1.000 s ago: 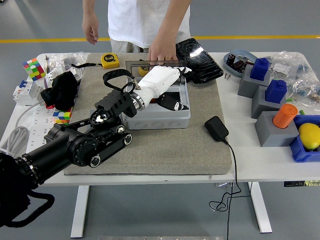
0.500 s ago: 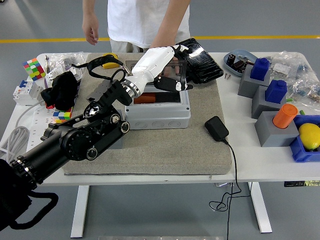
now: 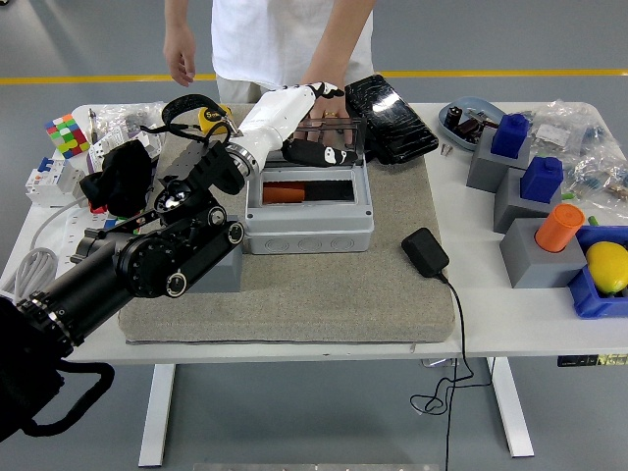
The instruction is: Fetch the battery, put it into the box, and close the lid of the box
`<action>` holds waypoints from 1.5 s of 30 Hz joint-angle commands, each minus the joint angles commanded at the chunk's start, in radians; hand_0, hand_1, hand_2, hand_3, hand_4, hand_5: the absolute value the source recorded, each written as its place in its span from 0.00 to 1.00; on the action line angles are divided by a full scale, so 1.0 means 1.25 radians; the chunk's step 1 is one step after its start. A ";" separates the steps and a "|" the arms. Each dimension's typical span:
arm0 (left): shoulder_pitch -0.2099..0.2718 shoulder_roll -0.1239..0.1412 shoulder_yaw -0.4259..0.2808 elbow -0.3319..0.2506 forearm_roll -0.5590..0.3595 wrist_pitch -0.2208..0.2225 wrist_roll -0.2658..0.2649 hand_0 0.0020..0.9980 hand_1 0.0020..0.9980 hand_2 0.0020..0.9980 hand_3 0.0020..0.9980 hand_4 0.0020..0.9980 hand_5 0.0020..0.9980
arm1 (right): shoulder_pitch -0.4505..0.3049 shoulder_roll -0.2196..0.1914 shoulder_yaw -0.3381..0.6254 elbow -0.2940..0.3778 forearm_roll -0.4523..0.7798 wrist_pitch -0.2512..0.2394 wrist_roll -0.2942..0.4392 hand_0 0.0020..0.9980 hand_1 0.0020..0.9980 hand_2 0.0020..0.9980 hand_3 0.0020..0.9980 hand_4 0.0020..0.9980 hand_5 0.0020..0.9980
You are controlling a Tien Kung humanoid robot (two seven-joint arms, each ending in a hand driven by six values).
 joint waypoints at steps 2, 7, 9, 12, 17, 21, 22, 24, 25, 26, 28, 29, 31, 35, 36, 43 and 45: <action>0.003 0.000 0.008 -0.004 -0.005 -0.005 0.004 0.78 0.81 0.79 0.85 1.00 0.54 | 0.000 0.000 0.002 0.001 -0.002 0.000 0.000 0.55 0.60 0.58 0.54 0.92 0.47; 0.012 0.000 0.029 -0.030 -0.017 -0.013 0.017 0.74 0.77 0.75 0.84 1.00 0.53 | -0.003 -0.003 0.011 0.004 -0.010 -0.001 0.001 0.55 0.60 0.58 0.54 0.92 0.47; 0.017 0.000 0.034 -0.040 -0.020 -0.017 0.025 0.74 0.77 0.75 0.84 1.00 0.53 | -0.004 -0.003 0.012 0.004 -0.010 -0.001 0.000 0.55 0.60 0.58 0.54 0.92 0.47; 0.030 0.003 0.039 -0.065 -0.023 -0.025 0.037 0.70 0.72 0.71 0.83 1.00 0.54 | -0.004 -0.003 0.014 0.004 -0.011 -0.001 0.001 0.55 0.60 0.58 0.54 0.92 0.47; 0.059 0.043 0.046 -0.139 -0.035 -0.033 0.047 0.67 0.70 0.70 0.82 1.00 0.54 | -0.005 -0.004 0.018 0.004 -0.013 -0.001 0.001 0.55 0.60 0.58 0.54 0.92 0.47; 0.083 0.074 0.050 -0.205 -0.046 -0.041 0.061 0.67 0.70 0.70 0.82 1.00 0.54 | -0.006 -0.005 0.018 0.003 -0.014 -0.001 0.000 0.55 0.60 0.58 0.54 0.92 0.47; 0.086 0.078 0.051 -0.215 -0.050 -0.042 0.063 0.67 0.70 0.70 0.82 1.00 0.54 | -0.006 -0.005 0.018 0.003 -0.014 -0.001 0.000 0.55 0.60 0.58 0.54 0.92 0.47; 0.095 0.089 0.057 -0.236 -0.058 -0.046 0.068 0.63 0.69 0.69 0.80 1.00 0.53 | -0.006 -0.005 0.018 0.003 -0.014 -0.001 0.000 0.55 0.60 0.58 0.54 0.92 0.47; 0.101 0.095 0.063 -0.246 -0.066 -0.049 0.072 0.63 0.69 0.69 0.80 1.00 0.53 | -0.006 -0.005 0.018 0.003 -0.014 -0.001 0.000 0.55 0.60 0.58 0.54 0.92 0.47; 0.105 0.099 0.069 -0.253 -0.074 -0.050 0.073 0.63 0.69 0.69 0.80 1.00 0.53 | -0.006 -0.005 0.019 0.003 -0.015 -0.001 0.000 0.55 0.60 0.58 0.54 0.92 0.47; 0.112 0.106 0.078 -0.261 -0.080 -0.053 0.076 0.63 0.69 0.69 0.80 1.00 0.53 | -0.005 -0.005 0.019 0.004 -0.016 -0.001 0.001 0.55 0.60 0.58 0.54 0.92 0.47; 0.117 0.110 0.084 -0.264 -0.084 -0.055 0.078 0.63 0.69 0.69 0.80 1.00 0.53 | -0.005 -0.005 0.020 0.004 -0.017 -0.001 0.001 0.55 0.60 0.58 0.54 0.92 0.47; 0.123 0.117 0.093 -0.269 -0.094 -0.058 0.081 0.62 0.68 0.69 0.80 1.00 0.54 | -0.005 -0.005 0.021 0.004 -0.018 -0.001 0.001 0.55 0.60 0.58 0.54 0.92 0.47; 0.135 0.130 0.101 -0.291 -0.110 -0.062 0.083 0.62 0.68 0.69 0.80 1.00 0.54 | -0.005 -0.005 0.024 0.005 -0.019 -0.002 0.001 0.55 0.60 0.58 0.54 0.92 0.47; 0.139 0.133 0.100 -0.298 -0.115 -0.061 0.081 0.60 0.67 0.69 0.79 1.00 0.53 | -0.006 -0.005 0.024 0.004 -0.019 -0.002 0.001 0.54 0.60 0.58 0.54 0.92 0.47; 0.195 0.144 0.026 -0.373 -0.143 -0.051 0.056 0.59 0.68 0.69 0.79 1.00 0.53 | -0.008 -0.004 0.026 0.003 -0.017 -0.001 0.001 0.54 0.60 0.58 0.54 0.93 0.47; 0.219 0.143 -0.008 -0.393 -0.157 -0.044 0.045 0.59 0.68 0.69 0.79 1.00 0.53 | -0.008 -0.003 0.025 0.003 -0.017 -0.001 0.001 0.54 0.60 0.58 0.54 0.93 0.47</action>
